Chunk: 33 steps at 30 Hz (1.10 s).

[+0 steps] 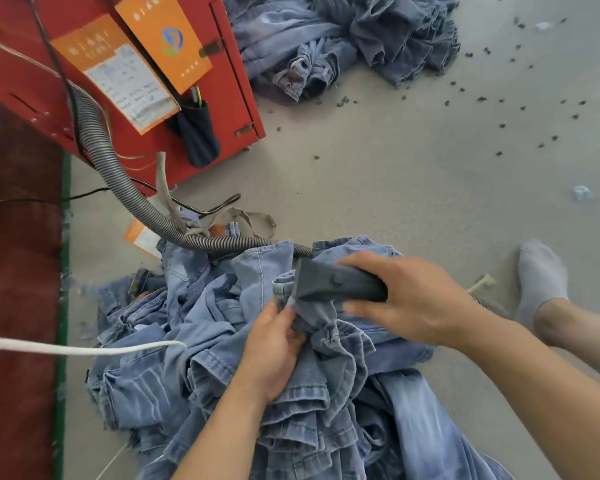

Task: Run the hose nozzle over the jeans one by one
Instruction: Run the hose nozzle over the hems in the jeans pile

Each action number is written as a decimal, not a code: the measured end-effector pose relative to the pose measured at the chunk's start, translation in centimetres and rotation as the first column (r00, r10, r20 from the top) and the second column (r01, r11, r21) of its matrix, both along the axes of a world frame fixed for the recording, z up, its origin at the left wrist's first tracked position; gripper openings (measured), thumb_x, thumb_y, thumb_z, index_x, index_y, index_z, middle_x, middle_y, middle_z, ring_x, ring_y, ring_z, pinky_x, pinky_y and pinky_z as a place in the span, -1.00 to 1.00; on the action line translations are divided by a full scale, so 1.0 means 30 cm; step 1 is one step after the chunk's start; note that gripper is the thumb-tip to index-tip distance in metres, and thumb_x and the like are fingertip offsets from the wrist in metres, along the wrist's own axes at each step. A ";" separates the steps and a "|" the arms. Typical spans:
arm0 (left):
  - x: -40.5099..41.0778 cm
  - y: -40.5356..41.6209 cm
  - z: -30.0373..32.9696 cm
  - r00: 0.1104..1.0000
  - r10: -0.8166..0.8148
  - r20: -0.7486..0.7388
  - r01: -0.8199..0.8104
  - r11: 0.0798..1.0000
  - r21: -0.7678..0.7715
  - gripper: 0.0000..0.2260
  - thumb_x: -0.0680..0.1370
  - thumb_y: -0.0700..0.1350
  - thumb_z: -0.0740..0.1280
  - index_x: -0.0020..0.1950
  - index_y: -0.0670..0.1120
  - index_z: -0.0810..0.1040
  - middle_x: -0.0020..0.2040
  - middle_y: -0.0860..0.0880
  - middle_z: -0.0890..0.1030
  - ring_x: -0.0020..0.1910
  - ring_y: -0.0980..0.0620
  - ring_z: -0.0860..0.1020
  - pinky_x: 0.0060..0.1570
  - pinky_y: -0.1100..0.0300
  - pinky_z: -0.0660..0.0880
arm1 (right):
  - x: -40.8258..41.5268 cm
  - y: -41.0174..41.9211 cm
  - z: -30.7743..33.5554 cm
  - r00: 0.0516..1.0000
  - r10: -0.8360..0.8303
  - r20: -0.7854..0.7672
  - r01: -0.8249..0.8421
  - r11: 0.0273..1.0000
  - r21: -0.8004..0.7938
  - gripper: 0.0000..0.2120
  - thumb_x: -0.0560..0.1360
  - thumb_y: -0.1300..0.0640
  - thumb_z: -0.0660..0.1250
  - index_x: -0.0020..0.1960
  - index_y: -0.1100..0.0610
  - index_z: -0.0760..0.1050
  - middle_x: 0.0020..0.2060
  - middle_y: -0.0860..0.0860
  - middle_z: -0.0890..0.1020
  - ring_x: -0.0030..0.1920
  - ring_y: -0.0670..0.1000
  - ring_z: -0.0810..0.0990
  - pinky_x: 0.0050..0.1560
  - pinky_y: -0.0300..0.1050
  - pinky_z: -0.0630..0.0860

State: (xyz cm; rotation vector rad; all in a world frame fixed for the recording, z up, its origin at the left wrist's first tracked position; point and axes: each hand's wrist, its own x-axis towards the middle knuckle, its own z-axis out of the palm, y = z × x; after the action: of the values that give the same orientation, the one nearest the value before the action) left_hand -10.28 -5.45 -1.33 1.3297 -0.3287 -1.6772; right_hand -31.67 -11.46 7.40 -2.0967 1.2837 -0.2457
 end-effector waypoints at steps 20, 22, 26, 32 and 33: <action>0.034 0.064 0.016 0.816 -0.500 0.292 0.534 0.844 -0.048 -0.80 0.69 -0.20 0.30 0.17 -0.06 0.72 0.27 -0.11 0.67 0.31 -0.13 0.60 0.30 0.00 0.55 | -0.040 -0.031 0.016 0.975 -0.221 0.003 0.221 0.975 0.006 -0.63 0.50 -0.13 0.47 0.24 -0.32 0.43 -0.15 -0.24 0.64 -0.18 -0.17 0.60 -0.15 -0.09 0.56; 0.031 0.047 0.101 0.523 -0.775 0.354 0.806 0.585 0.092 -0.59 0.66 -0.32 0.25 0.29 0.13 0.67 0.46 0.15 0.50 0.43 0.19 0.44 0.35 0.25 0.45 | -0.085 -0.072 0.023 0.901 -0.417 0.118 0.419 0.908 0.015 -0.67 0.50 -0.10 0.49 0.18 -0.33 0.45 -0.24 -0.26 0.61 -0.22 -0.26 0.56 -0.26 -0.25 0.43; 0.044 -0.147 0.242 0.180 -0.962 0.204 0.905 0.243 0.348 -0.65 0.59 -0.06 0.18 0.32 0.13 0.59 0.16 0.16 0.72 0.07 0.15 0.69 0.05 0.25 0.58 | -0.172 -0.119 0.041 0.892 -0.446 0.075 0.434 0.891 0.133 -0.74 0.50 -0.07 0.50 0.04 -0.33 0.45 -0.30 -0.39 0.60 -0.24 -0.11 0.61 -0.29 -0.21 0.36; 0.015 -0.374 0.019 0.023 -0.538 0.843 0.253 0.819 0.516 -0.25 0.58 0.22 0.35 0.57 -0.14 0.10 0.48 -0.26 0.35 0.43 -0.29 0.37 0.36 -0.13 0.31 | -0.148 -0.082 -0.022 0.912 -0.410 -0.026 0.410 0.903 0.126 -0.69 0.51 -0.06 0.50 0.17 -0.26 0.48 -0.29 -0.23 0.62 -0.28 -0.24 0.58 -0.36 -0.30 0.35; 0.017 -0.367 -0.034 0.061 -0.571 0.818 0.204 0.810 0.550 -0.09 0.54 0.21 0.42 0.63 -0.13 -0.07 0.55 -0.26 0.24 0.50 -0.31 0.29 0.45 -0.16 0.27 | -0.144 -0.078 -0.031 0.921 -0.387 -0.035 0.388 0.912 0.135 -0.69 0.51 -0.07 0.50 0.17 -0.30 0.47 -0.28 -0.24 0.63 -0.27 -0.24 0.58 -0.37 -0.31 0.38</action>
State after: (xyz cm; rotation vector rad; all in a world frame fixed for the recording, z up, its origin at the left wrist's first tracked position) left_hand -9.77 -16.45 -2.34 2.6943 -1.3892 -0.9318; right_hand -35.99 -13.80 6.48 -1.7128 1.6683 -0.3100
